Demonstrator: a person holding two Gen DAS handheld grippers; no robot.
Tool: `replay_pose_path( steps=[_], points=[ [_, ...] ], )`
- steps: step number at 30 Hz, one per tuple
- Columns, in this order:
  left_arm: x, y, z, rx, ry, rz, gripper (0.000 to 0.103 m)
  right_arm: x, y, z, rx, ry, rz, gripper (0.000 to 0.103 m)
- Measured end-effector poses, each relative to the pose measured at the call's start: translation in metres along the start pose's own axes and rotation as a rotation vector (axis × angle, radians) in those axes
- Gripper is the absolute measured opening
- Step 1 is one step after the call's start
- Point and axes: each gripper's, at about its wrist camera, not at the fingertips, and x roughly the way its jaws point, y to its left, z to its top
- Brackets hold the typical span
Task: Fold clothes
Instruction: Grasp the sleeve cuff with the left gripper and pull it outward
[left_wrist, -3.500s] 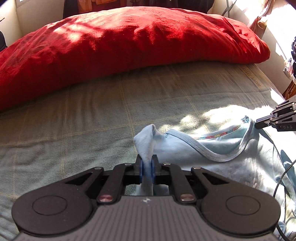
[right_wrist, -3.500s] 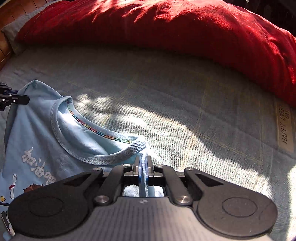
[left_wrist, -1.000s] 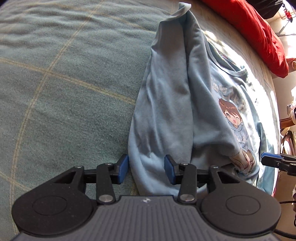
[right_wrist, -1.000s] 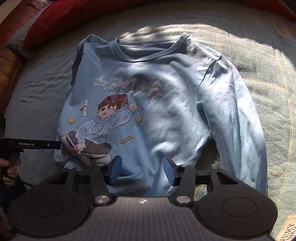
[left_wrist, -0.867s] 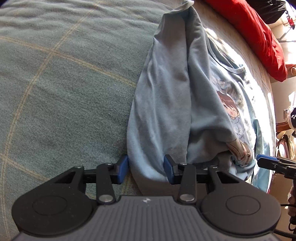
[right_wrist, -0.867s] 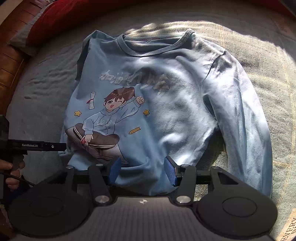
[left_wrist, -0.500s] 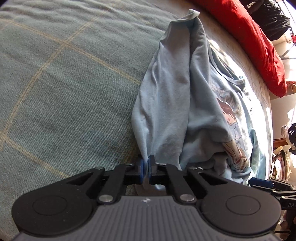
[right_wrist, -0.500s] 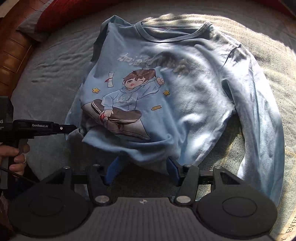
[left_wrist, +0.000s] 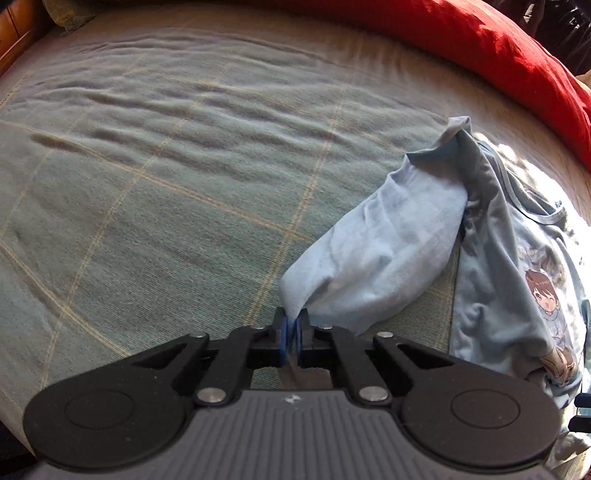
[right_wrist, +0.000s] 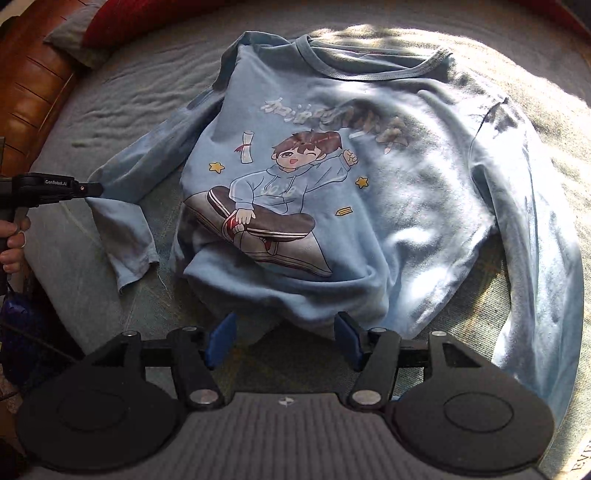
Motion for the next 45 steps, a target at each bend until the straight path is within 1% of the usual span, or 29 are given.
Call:
replay_pose_path(
  steps=[7,15,19,21,22,25,26,29,32,35,38,42,45],
  points=[
    [0.018,0.032,0.037,0.020,-0.017,0.107,0.003,0.001,0.007,0.009,-0.019,0.001,-0.011,0.065],
    [0.022,0.069,0.077,-0.002,-0.019,0.219,0.003,0.003,0.009,0.018,-0.021,-0.004,-0.023,0.065],
    [0.028,0.079,0.087,-0.019,-0.003,0.234,0.003,0.004,0.009,0.020,-0.018,-0.002,-0.024,0.065],
    [0.033,0.079,0.088,-0.019,0.011,0.228,0.005,0.005,0.009,0.021,-0.016,-0.001,-0.025,0.065],
    [0.035,0.079,0.088,-0.021,0.017,0.223,0.009,0.005,0.008,0.022,-0.015,-0.003,-0.025,0.067],
    [0.031,0.078,0.085,-0.032,0.002,0.193,0.013,0.005,0.009,0.022,-0.016,0.001,-0.025,0.068],
    [0.028,0.079,0.084,-0.037,0.002,0.184,0.019,0.005,0.009,0.021,-0.017,0.004,-0.026,0.068],
    [0.016,0.081,0.080,-0.046,-0.014,0.161,0.025,0.007,0.009,0.021,-0.018,0.010,-0.027,0.068],
    [0.001,0.083,0.070,-0.050,-0.024,0.155,0.037,0.006,0.011,0.021,-0.023,0.010,-0.021,0.068],
    [-0.008,0.085,0.051,-0.078,-0.006,0.116,0.038,0.006,0.013,0.021,-0.028,0.007,-0.012,0.068],
    [-0.002,0.082,0.027,-0.108,0.057,0.079,0.038,0.007,0.016,0.022,-0.031,0.003,-0.002,0.069],
    [0.016,0.081,-0.001,-0.206,0.107,0.028,0.038,0.007,0.021,0.023,-0.040,0.000,0.006,0.070],
    [0.025,0.081,-0.013,-0.267,0.122,0.020,0.038,0.005,0.024,0.023,-0.049,-0.001,0.007,0.073]
  ],
)
